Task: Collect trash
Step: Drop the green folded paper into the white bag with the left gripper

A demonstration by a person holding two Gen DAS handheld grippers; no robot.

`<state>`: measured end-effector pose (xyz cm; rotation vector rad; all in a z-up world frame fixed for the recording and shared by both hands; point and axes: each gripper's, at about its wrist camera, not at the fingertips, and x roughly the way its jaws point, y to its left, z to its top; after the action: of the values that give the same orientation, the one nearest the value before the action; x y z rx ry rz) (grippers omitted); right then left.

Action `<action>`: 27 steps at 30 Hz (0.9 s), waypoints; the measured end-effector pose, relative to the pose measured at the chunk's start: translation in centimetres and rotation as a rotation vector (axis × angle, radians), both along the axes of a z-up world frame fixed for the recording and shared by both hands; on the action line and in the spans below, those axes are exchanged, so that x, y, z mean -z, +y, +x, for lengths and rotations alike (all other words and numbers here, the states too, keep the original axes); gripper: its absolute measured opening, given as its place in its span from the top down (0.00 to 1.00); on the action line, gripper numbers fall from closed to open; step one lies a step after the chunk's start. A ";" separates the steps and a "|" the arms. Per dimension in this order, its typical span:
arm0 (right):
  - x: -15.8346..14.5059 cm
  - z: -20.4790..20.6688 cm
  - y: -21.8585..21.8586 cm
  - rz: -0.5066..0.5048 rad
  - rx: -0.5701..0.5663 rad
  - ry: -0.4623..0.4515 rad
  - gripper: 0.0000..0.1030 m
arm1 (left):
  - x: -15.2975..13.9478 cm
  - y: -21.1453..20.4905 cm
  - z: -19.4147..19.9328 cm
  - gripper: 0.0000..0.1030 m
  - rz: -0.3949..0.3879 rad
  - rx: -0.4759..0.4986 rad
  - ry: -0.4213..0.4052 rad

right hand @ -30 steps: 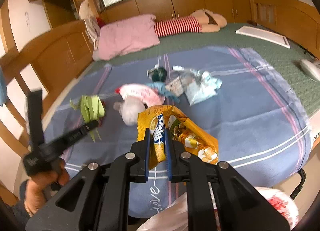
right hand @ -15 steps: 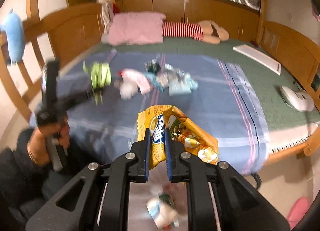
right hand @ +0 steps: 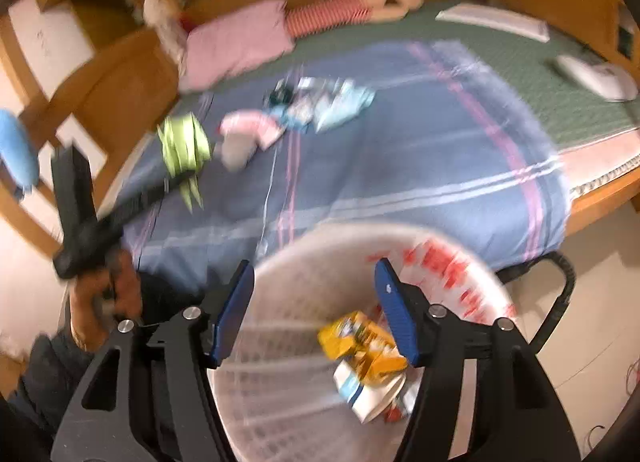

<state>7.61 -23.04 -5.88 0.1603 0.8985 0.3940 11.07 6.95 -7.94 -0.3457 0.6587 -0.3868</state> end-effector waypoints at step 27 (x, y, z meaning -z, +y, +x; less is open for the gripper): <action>-2.1 1.8 -5.1 0.088 0.249 -0.090 0.37 | -0.6 -0.2 2.3 0.08 0.165 -0.270 0.026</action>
<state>9.42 -28.15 -3.78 0.3294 0.7616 0.2067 13.34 6.76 -7.36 -0.2785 0.6551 -0.0696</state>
